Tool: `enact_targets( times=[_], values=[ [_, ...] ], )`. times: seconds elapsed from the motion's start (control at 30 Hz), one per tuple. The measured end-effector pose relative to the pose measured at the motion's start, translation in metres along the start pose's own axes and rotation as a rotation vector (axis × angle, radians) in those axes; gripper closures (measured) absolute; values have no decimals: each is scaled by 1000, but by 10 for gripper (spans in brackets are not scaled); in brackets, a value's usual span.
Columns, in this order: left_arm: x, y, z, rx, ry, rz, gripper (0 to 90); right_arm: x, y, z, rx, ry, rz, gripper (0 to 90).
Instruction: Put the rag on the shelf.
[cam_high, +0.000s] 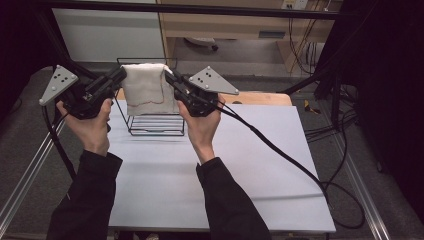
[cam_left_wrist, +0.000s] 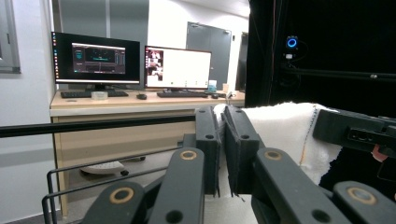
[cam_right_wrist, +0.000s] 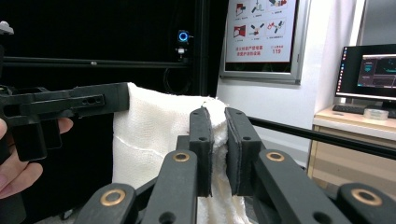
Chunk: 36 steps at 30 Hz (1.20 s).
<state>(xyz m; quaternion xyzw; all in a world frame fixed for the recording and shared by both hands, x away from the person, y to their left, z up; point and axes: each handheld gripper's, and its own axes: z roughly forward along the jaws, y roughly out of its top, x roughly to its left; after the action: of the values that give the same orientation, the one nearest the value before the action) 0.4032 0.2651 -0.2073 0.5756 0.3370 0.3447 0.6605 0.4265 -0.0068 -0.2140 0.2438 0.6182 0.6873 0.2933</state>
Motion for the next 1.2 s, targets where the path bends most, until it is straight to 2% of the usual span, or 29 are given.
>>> enact_targets(
  times=[0.47,0.6,0.93,1.07,1.2],
  values=[
    [15,11,6,-16,22,5,845,0,10,24,-11,-11,2,824],
    [21,15,9,-23,18,-13,845,0,15,30,-16,-16,-13,824],
    [34,30,16,-18,27,-6,845,-2,25,44,-22,-15,-11,824],
    [40,33,20,-20,25,-22,845,-3,28,50,-20,-15,-17,824],
    [45,37,22,-20,32,-15,845,-5,31,57,-16,-13,-13,823]
  ],
)
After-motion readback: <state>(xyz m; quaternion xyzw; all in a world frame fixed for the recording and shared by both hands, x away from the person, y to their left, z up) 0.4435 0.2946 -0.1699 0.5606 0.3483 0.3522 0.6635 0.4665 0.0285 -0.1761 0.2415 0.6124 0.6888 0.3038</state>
